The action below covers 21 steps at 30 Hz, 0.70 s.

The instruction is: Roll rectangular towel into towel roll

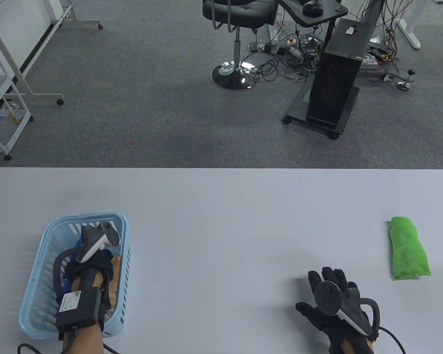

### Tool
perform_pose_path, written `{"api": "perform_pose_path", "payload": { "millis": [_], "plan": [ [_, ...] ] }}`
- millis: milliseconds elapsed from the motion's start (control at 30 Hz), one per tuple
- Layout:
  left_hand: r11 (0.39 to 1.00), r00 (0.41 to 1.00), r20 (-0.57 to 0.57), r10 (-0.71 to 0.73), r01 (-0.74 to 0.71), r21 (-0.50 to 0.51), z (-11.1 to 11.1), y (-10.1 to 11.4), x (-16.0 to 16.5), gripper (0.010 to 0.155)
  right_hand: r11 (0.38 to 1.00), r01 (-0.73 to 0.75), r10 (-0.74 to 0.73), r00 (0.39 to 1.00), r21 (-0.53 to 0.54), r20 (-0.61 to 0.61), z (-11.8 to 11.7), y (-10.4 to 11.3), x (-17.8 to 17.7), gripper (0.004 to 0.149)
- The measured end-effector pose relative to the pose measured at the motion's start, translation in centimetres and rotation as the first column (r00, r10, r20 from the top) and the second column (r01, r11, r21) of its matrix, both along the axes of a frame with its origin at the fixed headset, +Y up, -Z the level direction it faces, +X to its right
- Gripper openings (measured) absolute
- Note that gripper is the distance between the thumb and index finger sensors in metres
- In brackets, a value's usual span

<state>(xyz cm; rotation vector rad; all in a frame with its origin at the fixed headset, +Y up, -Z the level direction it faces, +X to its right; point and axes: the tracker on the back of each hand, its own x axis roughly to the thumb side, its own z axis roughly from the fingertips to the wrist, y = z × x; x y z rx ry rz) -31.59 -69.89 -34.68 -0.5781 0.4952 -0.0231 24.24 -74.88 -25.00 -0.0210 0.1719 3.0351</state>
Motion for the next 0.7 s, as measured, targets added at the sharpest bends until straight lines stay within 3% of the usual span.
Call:
{"api": "perform_pose_path", "payload": {
  "millis": [167,367,467,600,700],
  "plan": [
    [0.961,0.997,-0.069,-0.024,0.042,0.273,1.4,7.0,0.3,0.047,1.0,0.03,-0.03,1.0,0.008,-0.007,0.1,0.4,-0.1,0.094],
    [0.813,1.0,-0.004,-0.028,0.025,0.582,3.6,15.4,4.6,0.048,0.997,0.082,-0.083,0.996,-0.014,-0.043,0.2,0.7,-0.5,0.095],
    [0.789,0.994,0.076,-0.079,0.016,0.614,4.5,17.5,7.7,0.048,0.996,0.09,-0.09,0.994,-0.012,-0.06,0.3,0.8,-0.7,0.095],
    [0.705,0.966,0.187,-0.177,-0.008,0.709,6.8,20.0,13.0,0.048,0.994,0.106,-0.107,0.991,-0.017,-0.08,0.3,1.0,-1.2,0.094],
    [0.652,0.943,0.314,-0.112,-0.169,0.739,8.3,21.1,16.4,0.048,0.994,0.11,-0.112,0.989,-0.025,-0.093,0.2,0.9,-1.4,0.094]
  ]
}}
